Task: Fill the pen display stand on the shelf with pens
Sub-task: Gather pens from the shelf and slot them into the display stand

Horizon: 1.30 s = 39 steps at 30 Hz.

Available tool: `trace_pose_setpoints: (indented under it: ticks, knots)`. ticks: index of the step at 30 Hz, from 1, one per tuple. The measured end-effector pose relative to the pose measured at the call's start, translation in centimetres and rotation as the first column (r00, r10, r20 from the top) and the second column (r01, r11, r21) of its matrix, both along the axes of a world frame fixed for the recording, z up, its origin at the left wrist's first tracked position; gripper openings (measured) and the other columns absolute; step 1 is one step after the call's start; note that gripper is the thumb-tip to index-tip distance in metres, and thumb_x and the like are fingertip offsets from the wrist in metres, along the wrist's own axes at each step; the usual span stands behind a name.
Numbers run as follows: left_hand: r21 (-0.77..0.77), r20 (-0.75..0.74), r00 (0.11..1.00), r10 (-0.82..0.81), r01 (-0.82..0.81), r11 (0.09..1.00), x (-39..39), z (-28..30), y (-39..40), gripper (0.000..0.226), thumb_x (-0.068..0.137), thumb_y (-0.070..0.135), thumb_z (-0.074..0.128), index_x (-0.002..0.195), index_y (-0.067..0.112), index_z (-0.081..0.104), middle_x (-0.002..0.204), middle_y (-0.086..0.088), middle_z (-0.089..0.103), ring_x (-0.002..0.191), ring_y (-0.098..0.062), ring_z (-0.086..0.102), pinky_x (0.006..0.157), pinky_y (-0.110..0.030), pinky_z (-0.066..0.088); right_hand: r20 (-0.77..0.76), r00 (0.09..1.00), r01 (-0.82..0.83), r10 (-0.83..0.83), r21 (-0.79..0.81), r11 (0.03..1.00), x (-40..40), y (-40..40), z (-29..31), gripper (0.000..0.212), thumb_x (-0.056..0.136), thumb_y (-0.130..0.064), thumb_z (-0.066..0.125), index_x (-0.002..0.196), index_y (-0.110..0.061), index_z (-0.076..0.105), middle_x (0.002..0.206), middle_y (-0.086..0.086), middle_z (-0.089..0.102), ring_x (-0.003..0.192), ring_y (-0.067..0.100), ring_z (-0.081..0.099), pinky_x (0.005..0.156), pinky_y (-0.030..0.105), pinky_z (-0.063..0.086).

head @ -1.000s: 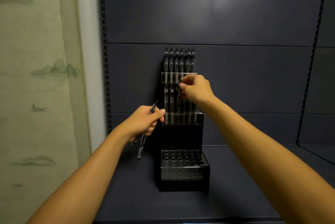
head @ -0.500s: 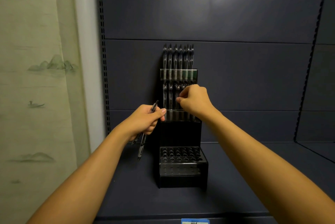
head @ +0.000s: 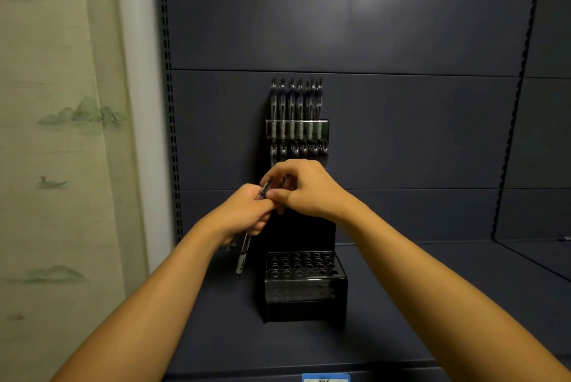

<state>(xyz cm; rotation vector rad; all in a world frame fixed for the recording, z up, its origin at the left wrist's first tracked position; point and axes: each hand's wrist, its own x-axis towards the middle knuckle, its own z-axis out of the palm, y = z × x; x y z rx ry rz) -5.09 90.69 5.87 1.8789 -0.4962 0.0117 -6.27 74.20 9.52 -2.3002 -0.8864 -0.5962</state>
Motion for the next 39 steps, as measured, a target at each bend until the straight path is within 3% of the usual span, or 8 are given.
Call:
trace_pose_setpoints:
  ticks: [6, 10, 13, 16, 23, 27, 31, 39]
  knots:
    - [-0.022, -0.002, 0.998, -0.062, 0.062, 0.998, -0.2, 0.1, 0.2, 0.016, 0.099, 0.012, 0.058, 0.085, 0.004, 0.061, 0.055, -0.001, 0.032, 0.047, -0.013, 0.026, 0.046, -0.028, 0.021, -0.229, 0.941, -0.175, 0.250, 0.302, 0.937, 0.4, -0.7, 0.2, 0.010, 0.088, -0.004, 0.075, 0.097, -0.009, 0.076, 0.085, 0.007, 0.076, 0.074, 0.034, 0.073, 0.070, 0.031, 0.059]
    - [-0.007, 0.025, 0.997, -0.071, 0.072, 0.997, -0.3, 0.2, 0.2, 0.016, 0.096, 0.017, 0.066, 0.087, 0.006, 0.060, 0.056, 0.000, 0.033, 0.048, -0.013, 0.028, 0.049, -0.029, 0.022, -0.217, 0.923, -0.196, 0.316, 0.443, 0.875, 0.5, -0.7, 0.1, 0.005, 0.089, 0.001, 0.072, 0.095, 0.001, 0.071, 0.086, 0.005, 0.074, 0.084, 0.018, 0.072, 0.078, 0.033, 0.059]
    - [0.022, 0.044, 0.997, -0.060, 0.060, 0.998, -0.2, 0.1, 0.3, 0.022, 0.093, 0.021, 0.072, 0.075, 0.013, 0.061, 0.053, 0.004, 0.034, 0.048, -0.011, 0.031, 0.049, -0.028, 0.024, -0.189, 0.907, -0.189, 0.375, 0.615, 0.766, 0.5, -1.0, 0.8, 0.006, 0.090, 0.001, 0.069, 0.089, -0.001, 0.064, 0.100, 0.021, 0.074, 0.092, 0.022, 0.072, 0.077, 0.030, 0.058]
    - [0.022, 0.045, 0.997, -0.067, 0.067, 0.998, -0.1, 0.1, 0.7, 0.020, 0.093, 0.023, 0.072, 0.080, 0.011, 0.064, 0.054, 0.003, 0.032, 0.048, -0.011, 0.031, 0.049, -0.027, 0.025, -0.177, 0.885, -0.169, 0.430, 0.740, 0.651, 0.4, -1.6, 2.3, 0.011, 0.092, 0.000, 0.068, 0.085, -0.006, 0.061, 0.097, 0.021, 0.076, 0.089, 0.026, 0.075, 0.074, 0.029, 0.061]
    - [0.026, 0.060, 0.997, -0.044, 0.043, 0.999, 0.0, 0.0, 1.0, 0.024, 0.095, 0.028, 0.069, 0.082, 0.009, 0.065, 0.056, -0.001, 0.033, 0.048, -0.012, 0.027, 0.049, -0.028, 0.021, -0.208, 0.963, -0.006, 0.173, 0.623, 0.782, 0.3, -3.0, 6.5, 0.019, 0.085, -0.003, 0.079, 0.082, -0.005, 0.061, 0.073, 0.012, 0.070, 0.060, 0.019, 0.068, 0.059, 0.028, 0.061]
    - [0.049, 0.082, 0.996, -0.045, 0.041, 0.998, -0.1, 0.5, 1.0, 0.027, 0.096, 0.029, 0.067, 0.079, 0.008, 0.066, 0.055, -0.002, 0.033, 0.048, -0.013, 0.027, 0.048, -0.026, 0.023, -0.134, 0.991, 0.069, 0.017, 0.615, 0.786, 0.7, -3.7, 8.2, 0.019, 0.084, -0.010, 0.081, 0.082, -0.006, 0.062, 0.086, 0.021, 0.073, 0.065, 0.022, 0.069, 0.065, 0.034, 0.062]
    - [0.043, 0.098, 0.995, -0.032, 0.028, 0.999, -0.1, 0.9, 1.2, 0.026, 0.097, 0.028, 0.066, 0.080, 0.008, 0.067, 0.053, 0.000, 0.034, 0.048, -0.013, 0.027, 0.047, -0.025, 0.024, -0.121, 0.978, 0.210, -0.171, 0.585, 0.783, 1.4, -4.0, 8.3, 0.019, 0.085, -0.014, 0.081, 0.087, -0.005, 0.064, 0.075, 0.014, 0.072, 0.061, 0.021, 0.072, 0.067, 0.034, 0.064]
    - [0.065, 0.092, 0.995, -0.023, 0.017, 0.998, -0.3, 0.9, 1.4, 0.027, 0.097, 0.028, 0.066, 0.079, 0.008, 0.066, 0.050, 0.003, 0.034, 0.045, -0.010, 0.028, 0.045, -0.023, 0.025, -0.213, 0.946, 0.322, -0.245, 0.532, 0.783, 2.9, -3.5, 6.2, 0.020, 0.087, -0.015, 0.080, 0.081, -0.008, 0.062, 0.082, 0.018, 0.073, 0.061, 0.020, 0.071, 0.067, 0.033, 0.064]
